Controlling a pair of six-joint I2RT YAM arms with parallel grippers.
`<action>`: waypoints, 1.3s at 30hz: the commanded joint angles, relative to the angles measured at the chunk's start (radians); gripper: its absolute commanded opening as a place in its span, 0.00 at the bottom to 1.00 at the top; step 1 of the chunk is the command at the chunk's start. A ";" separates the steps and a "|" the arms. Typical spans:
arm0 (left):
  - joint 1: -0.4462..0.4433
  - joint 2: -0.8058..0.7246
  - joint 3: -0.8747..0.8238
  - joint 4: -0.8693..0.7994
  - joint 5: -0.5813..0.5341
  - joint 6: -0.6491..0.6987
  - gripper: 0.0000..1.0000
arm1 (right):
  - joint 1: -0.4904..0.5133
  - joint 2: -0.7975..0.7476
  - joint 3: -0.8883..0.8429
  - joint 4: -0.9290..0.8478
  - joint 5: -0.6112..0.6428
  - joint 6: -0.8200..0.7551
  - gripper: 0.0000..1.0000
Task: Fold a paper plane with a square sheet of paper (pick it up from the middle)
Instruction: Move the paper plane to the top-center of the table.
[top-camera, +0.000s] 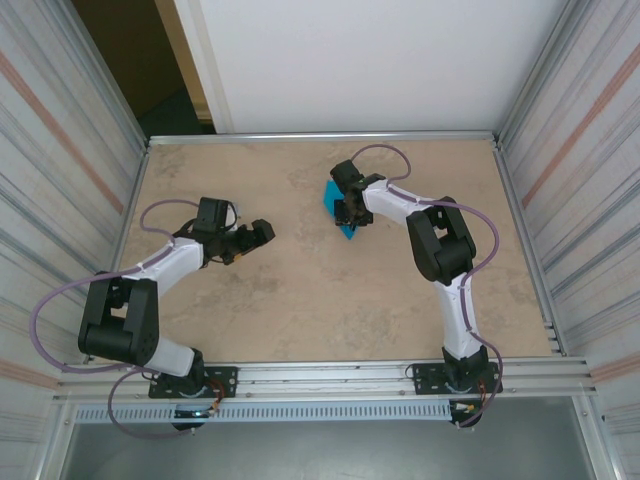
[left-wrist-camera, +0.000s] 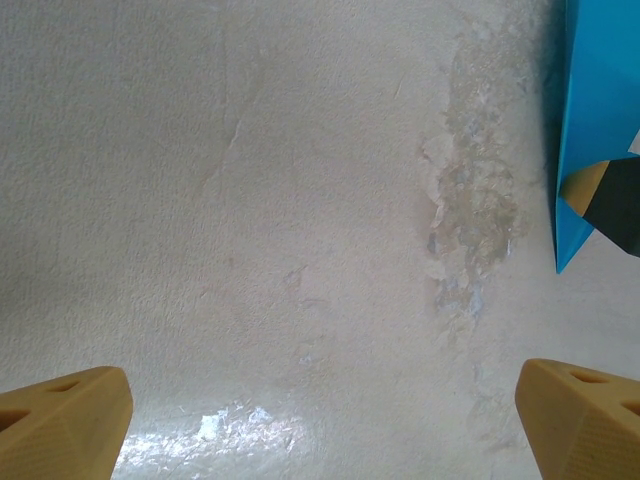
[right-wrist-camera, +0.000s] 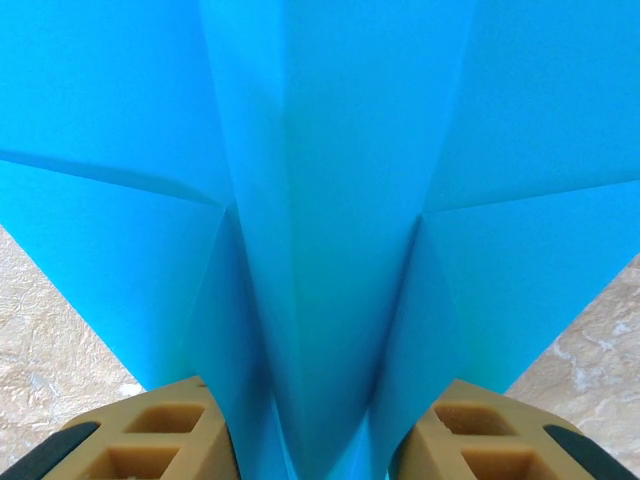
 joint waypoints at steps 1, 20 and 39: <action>0.008 0.010 0.013 0.000 0.012 0.011 0.99 | 0.001 -0.001 0.003 -0.041 0.022 -0.016 0.36; 0.007 0.018 0.006 0.007 0.026 0.010 0.99 | 0.019 0.010 -0.011 -0.046 0.077 -0.020 0.28; 0.007 0.021 0.009 0.007 0.029 0.011 0.99 | 0.014 -0.049 -0.086 0.049 0.040 0.012 0.14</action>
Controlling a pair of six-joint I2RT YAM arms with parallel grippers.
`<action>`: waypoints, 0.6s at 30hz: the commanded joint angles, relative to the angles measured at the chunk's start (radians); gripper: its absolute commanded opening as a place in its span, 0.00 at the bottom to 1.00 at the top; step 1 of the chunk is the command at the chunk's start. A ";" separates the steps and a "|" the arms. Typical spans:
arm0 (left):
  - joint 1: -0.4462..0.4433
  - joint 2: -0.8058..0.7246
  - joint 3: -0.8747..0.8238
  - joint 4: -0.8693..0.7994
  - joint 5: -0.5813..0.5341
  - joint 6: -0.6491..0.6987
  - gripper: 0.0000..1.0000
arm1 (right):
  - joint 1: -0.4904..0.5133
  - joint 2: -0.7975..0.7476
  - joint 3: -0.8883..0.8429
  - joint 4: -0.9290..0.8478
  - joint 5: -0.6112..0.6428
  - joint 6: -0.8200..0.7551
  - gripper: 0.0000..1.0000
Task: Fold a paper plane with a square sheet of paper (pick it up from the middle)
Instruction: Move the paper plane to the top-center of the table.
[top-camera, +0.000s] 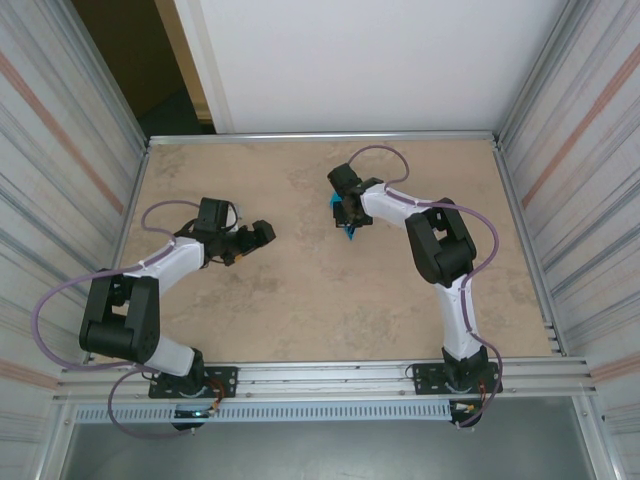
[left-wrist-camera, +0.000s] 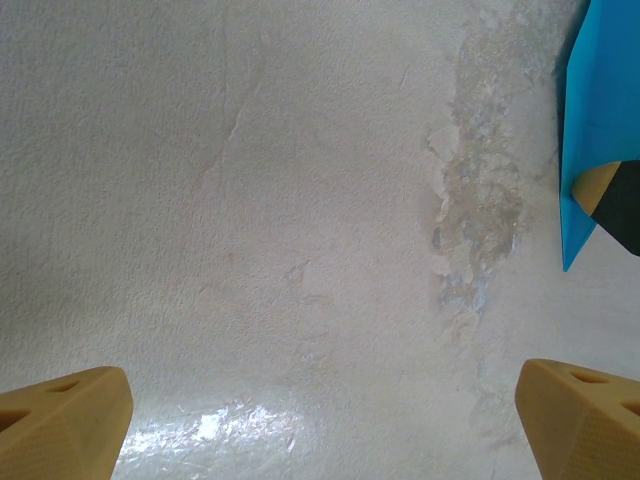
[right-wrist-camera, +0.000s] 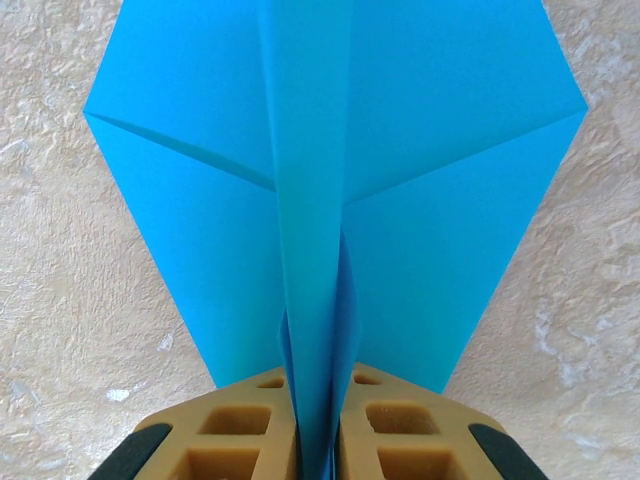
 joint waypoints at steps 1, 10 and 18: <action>0.008 0.006 0.009 0.006 0.016 0.011 0.99 | -0.011 -0.031 -0.045 0.005 -0.034 0.017 0.14; 0.006 0.011 0.009 0.007 0.019 0.009 0.99 | -0.036 -0.032 -0.146 0.076 -0.122 0.058 0.13; 0.006 0.015 0.015 0.005 0.020 0.009 0.99 | -0.008 -0.006 -0.125 0.039 -0.054 0.034 0.15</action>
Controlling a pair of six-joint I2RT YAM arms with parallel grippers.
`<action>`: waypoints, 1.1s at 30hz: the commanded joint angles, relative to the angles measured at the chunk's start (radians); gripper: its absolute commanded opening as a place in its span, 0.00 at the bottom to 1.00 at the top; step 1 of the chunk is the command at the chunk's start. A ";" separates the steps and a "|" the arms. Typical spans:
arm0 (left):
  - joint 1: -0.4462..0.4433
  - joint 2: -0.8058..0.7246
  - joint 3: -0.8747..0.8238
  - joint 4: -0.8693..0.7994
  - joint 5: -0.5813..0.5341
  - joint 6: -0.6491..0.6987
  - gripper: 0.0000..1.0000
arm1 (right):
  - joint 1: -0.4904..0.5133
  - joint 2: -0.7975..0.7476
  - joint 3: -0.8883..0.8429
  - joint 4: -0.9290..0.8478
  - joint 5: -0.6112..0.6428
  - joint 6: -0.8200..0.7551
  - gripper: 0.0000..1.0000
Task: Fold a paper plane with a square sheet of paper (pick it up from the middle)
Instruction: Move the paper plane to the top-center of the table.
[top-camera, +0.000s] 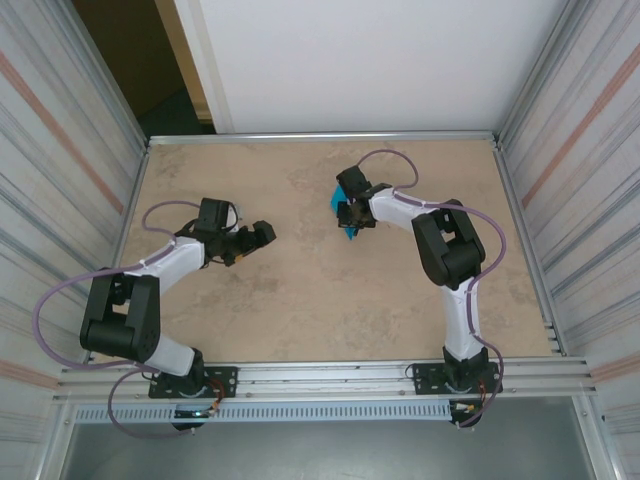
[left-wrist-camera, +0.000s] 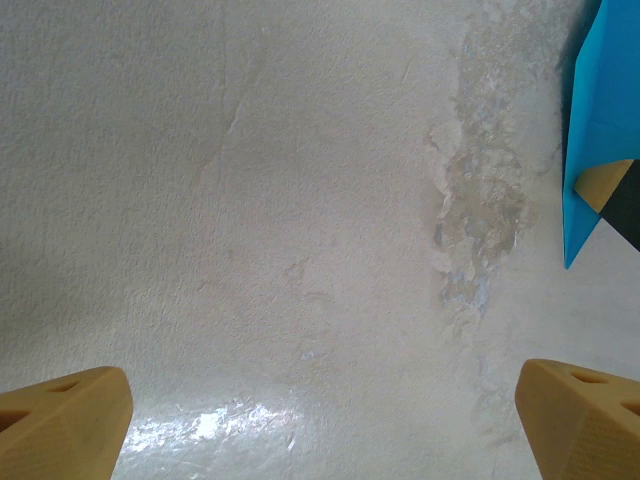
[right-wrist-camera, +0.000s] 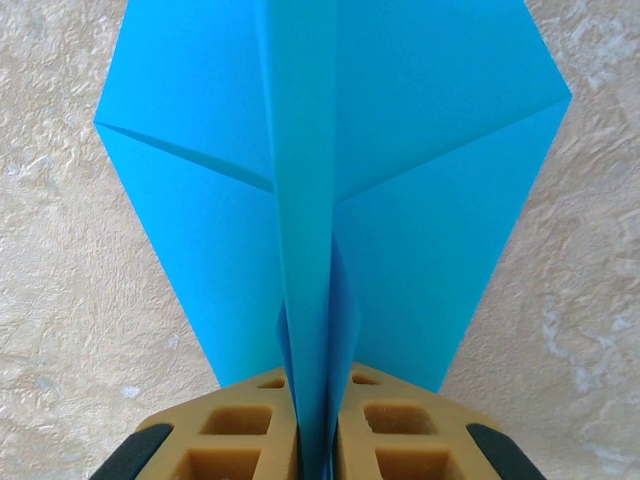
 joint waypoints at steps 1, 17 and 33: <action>0.007 0.006 0.016 0.005 0.014 0.010 0.99 | 0.017 0.048 -0.006 -0.096 0.019 0.001 0.16; 0.008 -0.017 0.032 -0.007 0.012 0.011 0.99 | -0.004 -0.045 0.108 -0.157 0.013 -0.002 0.27; 0.007 -0.142 0.085 -0.070 -0.121 0.076 0.99 | -0.023 -0.374 -0.025 -0.141 0.158 -0.038 0.58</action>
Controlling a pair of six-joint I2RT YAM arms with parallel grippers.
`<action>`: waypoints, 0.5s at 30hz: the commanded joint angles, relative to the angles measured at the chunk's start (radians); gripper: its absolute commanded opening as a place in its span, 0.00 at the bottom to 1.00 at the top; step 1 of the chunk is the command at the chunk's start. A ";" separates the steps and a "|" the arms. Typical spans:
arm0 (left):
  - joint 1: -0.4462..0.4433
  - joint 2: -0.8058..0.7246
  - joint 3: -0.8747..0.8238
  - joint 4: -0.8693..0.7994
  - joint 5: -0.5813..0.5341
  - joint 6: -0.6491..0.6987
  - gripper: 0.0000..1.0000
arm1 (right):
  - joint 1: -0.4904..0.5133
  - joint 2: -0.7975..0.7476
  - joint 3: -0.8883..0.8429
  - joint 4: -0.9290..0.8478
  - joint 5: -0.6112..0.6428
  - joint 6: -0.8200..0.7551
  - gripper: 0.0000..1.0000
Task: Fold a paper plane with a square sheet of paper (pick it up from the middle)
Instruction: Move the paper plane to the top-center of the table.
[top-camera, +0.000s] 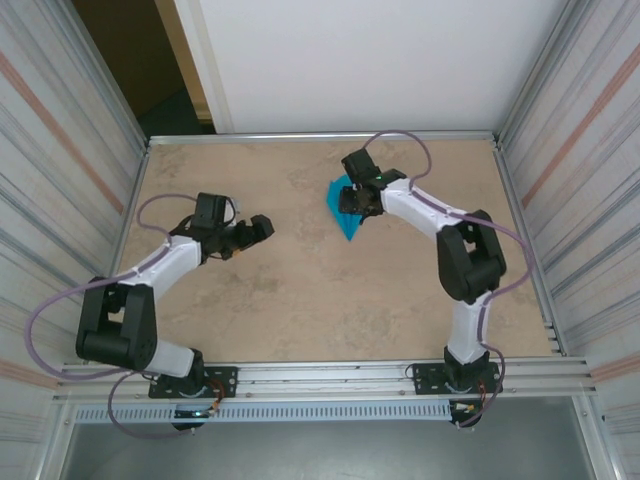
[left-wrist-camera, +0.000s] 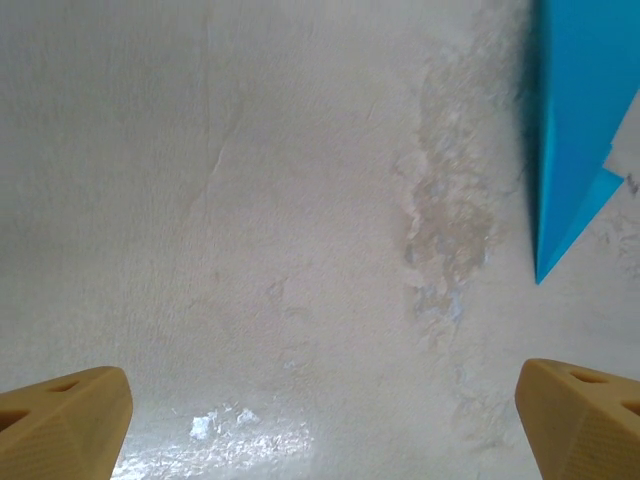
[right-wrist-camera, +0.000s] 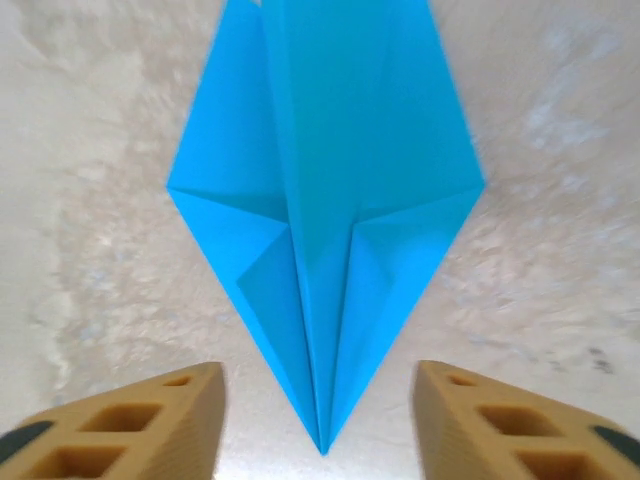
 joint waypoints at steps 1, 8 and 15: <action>0.006 -0.094 0.043 -0.025 -0.114 0.059 0.99 | -0.028 -0.202 -0.088 0.021 0.131 -0.037 0.62; 0.009 -0.245 -0.034 0.046 -0.418 0.153 0.99 | -0.164 -0.545 -0.399 0.168 0.245 -0.080 0.86; 0.056 -0.378 -0.224 0.258 -0.627 0.275 0.99 | -0.371 -0.764 -0.698 0.310 0.327 -0.110 0.99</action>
